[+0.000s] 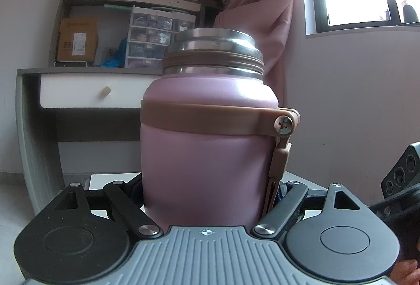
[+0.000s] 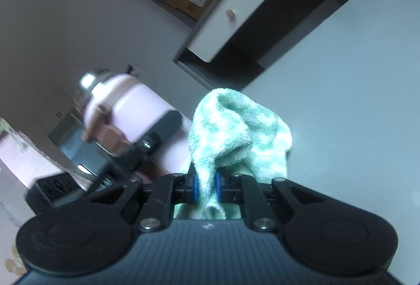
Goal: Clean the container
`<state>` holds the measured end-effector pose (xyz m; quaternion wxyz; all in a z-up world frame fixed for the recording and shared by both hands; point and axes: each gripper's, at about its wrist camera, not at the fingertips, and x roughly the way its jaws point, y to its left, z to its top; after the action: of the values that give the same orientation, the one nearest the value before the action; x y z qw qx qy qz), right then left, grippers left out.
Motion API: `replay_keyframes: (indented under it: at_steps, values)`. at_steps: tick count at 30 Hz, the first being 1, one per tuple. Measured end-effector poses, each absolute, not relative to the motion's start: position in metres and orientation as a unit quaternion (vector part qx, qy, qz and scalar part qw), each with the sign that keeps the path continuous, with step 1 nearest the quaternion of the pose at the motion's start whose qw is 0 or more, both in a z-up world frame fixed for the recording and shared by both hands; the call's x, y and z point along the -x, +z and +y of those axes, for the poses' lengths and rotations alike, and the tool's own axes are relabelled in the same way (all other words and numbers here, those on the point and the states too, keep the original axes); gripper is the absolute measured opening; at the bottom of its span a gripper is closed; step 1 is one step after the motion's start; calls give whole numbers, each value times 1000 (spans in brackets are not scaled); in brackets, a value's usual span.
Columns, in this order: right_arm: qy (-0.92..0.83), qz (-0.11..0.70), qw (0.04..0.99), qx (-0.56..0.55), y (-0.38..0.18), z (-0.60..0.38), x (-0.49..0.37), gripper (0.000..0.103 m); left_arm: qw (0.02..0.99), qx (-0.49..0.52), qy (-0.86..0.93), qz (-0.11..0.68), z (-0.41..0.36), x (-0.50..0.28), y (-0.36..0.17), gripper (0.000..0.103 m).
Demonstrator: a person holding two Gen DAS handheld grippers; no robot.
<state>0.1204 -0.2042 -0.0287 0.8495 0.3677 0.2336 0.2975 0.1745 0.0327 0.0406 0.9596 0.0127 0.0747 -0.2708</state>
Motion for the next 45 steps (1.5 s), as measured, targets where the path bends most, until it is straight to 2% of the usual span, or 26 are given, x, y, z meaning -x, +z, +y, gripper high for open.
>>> replay_keyframes:
  at_steps: [7, 22, 37, 45]
  values:
    - [278, 247, 870, -324, -24, -198, -116, 12, 959, -12, -272, 75, 34, -175, 39, 83]
    - [324, 202, 842, -380, -15, -205, -116, 13, 959, -10, -271, 76, 35, -173, 36, 84]
    - [291, 257, 875, -287, -21, -191, -114, 12, 959, -10, -274, 76, 37, -172, 36, 84]
    - [265, 242, 889, -283, -14, -203, -107, 13, 959, -9, -273, 76, 37, -172, 37, 84]
